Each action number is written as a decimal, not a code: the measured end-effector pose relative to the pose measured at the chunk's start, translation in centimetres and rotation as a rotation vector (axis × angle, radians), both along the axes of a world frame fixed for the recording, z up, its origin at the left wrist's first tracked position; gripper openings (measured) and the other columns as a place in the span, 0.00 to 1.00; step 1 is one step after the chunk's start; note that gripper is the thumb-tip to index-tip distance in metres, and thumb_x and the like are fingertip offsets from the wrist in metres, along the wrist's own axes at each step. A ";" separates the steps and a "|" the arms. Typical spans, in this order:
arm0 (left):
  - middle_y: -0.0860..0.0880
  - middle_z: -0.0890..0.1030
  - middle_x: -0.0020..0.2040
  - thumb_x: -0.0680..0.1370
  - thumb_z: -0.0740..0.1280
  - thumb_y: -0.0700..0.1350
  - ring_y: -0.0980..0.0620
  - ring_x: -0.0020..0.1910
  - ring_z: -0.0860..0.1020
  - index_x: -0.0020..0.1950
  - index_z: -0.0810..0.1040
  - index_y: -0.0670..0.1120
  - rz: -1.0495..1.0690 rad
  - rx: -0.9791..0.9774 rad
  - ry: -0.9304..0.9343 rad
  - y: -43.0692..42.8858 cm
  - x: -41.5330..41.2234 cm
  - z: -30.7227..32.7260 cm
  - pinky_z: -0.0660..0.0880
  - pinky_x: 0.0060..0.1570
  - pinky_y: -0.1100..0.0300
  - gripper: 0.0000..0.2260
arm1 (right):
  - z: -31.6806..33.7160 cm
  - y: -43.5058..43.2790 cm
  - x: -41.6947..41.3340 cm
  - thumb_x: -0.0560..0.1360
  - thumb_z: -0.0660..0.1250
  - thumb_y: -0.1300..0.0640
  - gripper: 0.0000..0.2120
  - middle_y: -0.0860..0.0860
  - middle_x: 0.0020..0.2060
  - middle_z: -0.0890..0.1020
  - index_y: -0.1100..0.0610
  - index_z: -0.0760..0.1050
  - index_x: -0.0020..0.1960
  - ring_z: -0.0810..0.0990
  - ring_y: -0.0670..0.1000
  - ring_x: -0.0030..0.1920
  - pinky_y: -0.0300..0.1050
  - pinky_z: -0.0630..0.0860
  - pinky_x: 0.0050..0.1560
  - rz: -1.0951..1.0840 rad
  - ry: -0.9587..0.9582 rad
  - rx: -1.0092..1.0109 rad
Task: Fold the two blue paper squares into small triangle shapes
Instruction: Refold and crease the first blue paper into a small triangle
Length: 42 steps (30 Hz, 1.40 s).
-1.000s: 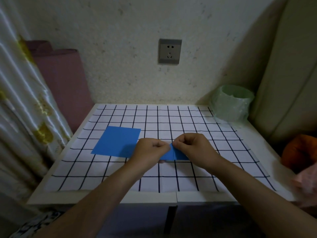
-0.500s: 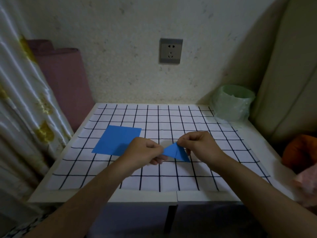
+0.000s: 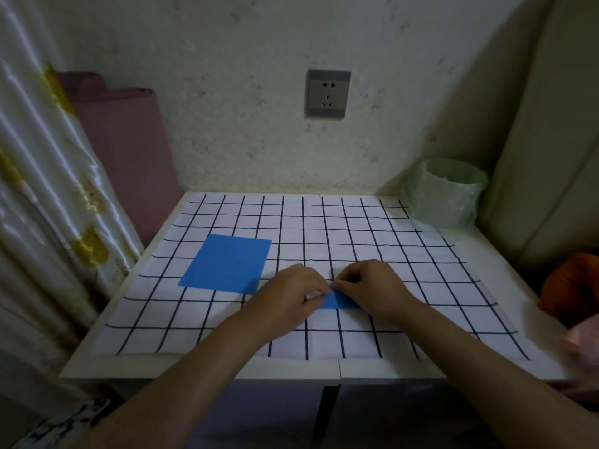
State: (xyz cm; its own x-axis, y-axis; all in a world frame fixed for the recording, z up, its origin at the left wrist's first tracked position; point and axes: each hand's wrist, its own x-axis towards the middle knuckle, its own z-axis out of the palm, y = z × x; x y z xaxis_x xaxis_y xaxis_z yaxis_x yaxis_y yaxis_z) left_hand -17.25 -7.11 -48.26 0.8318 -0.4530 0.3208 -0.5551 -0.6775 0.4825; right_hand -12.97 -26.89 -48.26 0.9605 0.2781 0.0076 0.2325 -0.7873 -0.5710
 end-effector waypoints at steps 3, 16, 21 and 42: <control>0.53 0.82 0.56 0.79 0.67 0.44 0.59 0.56 0.74 0.59 0.83 0.48 -0.091 0.109 -0.042 -0.1 0.3 -0.8 0.71 0.59 0.65 0.10 | -0.2 -0.1 -0.5 0.73 0.71 0.43 0.09 0.44 0.40 0.85 0.47 0.84 0.48 0.80 0.43 0.40 0.43 0.79 0.44 0.013 -0.140 -0.057; 0.49 0.77 0.57 0.78 0.68 0.42 0.52 0.52 0.77 0.71 0.72 0.54 -0.148 0.423 -0.263 -0.1 -1.1 -1.7 0.77 0.41 0.60 0.22 | -0.5 -3.8 -3.2 0.74 0.66 0.51 0.09 0.43 0.45 0.82 0.47 0.83 0.52 0.77 0.44 0.42 0.40 0.66 0.44 0.451 -0.514 -0.273; 0.50 0.77 0.55 0.79 0.64 0.45 0.54 0.46 0.76 0.65 0.77 0.52 -0.090 0.340 -0.226 -1.0 -2.2 -1.2 0.71 0.39 0.66 0.15 | -0.3 -3.6 -3.7 0.77 0.63 0.51 0.10 0.45 0.43 0.83 0.49 0.83 0.50 0.77 0.48 0.41 0.46 0.71 0.45 0.494 -0.668 -0.425; 0.47 0.78 0.59 0.78 0.65 0.45 0.52 0.53 0.77 0.67 0.78 0.48 -0.083 0.328 -0.209 -0.9 -2.8 -0.6 0.69 0.46 0.66 0.17 | 0.0 -5.1 -4.2 0.77 0.61 0.50 0.14 0.45 0.53 0.82 0.47 0.80 0.58 0.80 0.48 0.49 0.49 0.74 0.49 0.492 -0.573 -0.478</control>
